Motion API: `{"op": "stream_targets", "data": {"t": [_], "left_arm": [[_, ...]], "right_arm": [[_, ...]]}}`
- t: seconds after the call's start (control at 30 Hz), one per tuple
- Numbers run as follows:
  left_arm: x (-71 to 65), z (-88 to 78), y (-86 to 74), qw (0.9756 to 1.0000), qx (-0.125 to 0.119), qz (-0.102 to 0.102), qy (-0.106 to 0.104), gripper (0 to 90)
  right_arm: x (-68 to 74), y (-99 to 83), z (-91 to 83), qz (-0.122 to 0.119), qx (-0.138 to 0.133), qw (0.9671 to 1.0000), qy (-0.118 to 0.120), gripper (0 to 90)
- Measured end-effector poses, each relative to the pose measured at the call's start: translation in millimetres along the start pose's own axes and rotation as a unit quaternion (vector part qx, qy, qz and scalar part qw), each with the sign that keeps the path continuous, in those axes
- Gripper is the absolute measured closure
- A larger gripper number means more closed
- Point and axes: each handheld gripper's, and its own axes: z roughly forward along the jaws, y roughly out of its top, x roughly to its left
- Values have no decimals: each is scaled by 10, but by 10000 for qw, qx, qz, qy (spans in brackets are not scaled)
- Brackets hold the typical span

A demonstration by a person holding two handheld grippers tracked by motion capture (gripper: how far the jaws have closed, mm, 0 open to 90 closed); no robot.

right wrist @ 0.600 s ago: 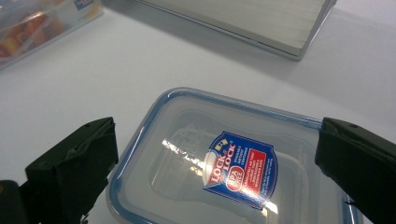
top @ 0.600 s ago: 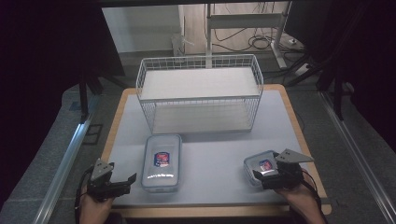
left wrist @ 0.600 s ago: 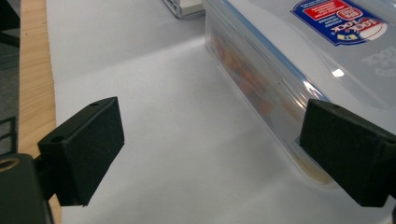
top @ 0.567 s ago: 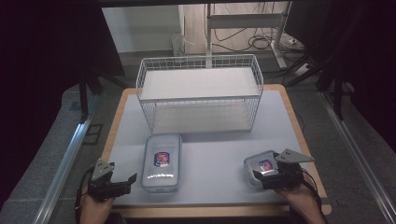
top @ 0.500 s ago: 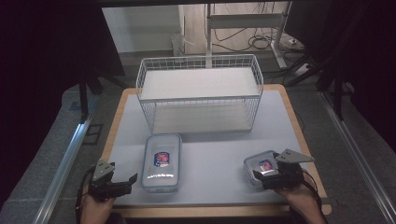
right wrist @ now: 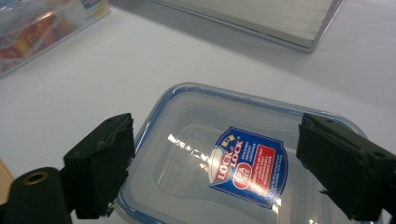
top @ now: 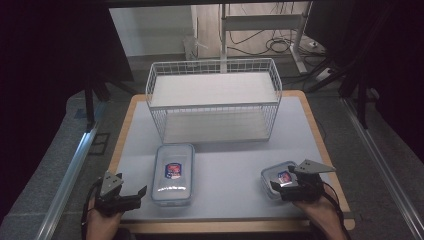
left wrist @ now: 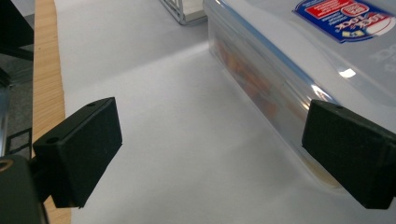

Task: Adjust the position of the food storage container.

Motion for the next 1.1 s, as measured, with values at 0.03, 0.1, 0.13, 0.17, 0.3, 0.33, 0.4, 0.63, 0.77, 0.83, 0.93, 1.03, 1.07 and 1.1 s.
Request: {"op": "stream_targets", "data": {"t": [0.03, 0.1, 0.13, 0.17, 0.3, 0.33, 0.4, 0.63, 0.77, 0.83, 0.93, 1.03, 1.07, 1.1], "left_arm": [[-1, 3, -1, 10000, 23, 9, 25, 50], [2, 4, -1, 10000, 63, 3, 50, 50], [2, 5, -2, 9999, 82, 3, 84, 50], [2, 5, -2, 9999, 82, 3, 84, 50], [13, -7, -2, 9998, 106, 26, 149, 51], [13, -10, 0, 9998, 94, 22, 155, 51], [12, -15, 2, 9998, 81, 22, 156, 51], [-3, -16, 8, 9998, 128, 63, 145, 54], [-6, -8, 6, 9997, 164, 86, 133, 55], [-12, -1, 4, 9997, 188, 107, 143, 55], [-18, 3, 5, 9996, 197, 119, 131, 55], [-32, 10, 9, 9996, 203, 139, 115, 55], [-33, 12, 8, 9996, 206, 140, 112, 55], [-34, 13, 8, 9996, 211, 141, 105, 55]], "right_arm": [[4, 4, -1, -2, 4, 10000, 28, 173], [30, 22, -11, -18, -19, 10000, 76, 232], [50, 35, -20, -43, -19, 9999, 134, 295], [72, 49, -27, -82, -7, 9997, 229, 369], [207, 94, -3, -295, 83, 9981, 531, 675], [249, 101, 17, -353, 147, 9978, 550, 734], [330, 108, 59, -463, 202, 9966, 650, 854], [515, 97, 222, -609, 603, 9940, 686, 895], [474, 77, 247, -513, 711, 9946, 552, 896], [453, 81, 239, -427, 698, 9949, 586, 896], [445, 82, 240, -465, 715, 9950, 510, 896], [426, 77, 248, -481, 756, 9950, 436, 896], [415, 77, 247, -467, 767, 9951, 413, 896], [392, 73, 244, -467, 773, 9951, 392, 896]]}}
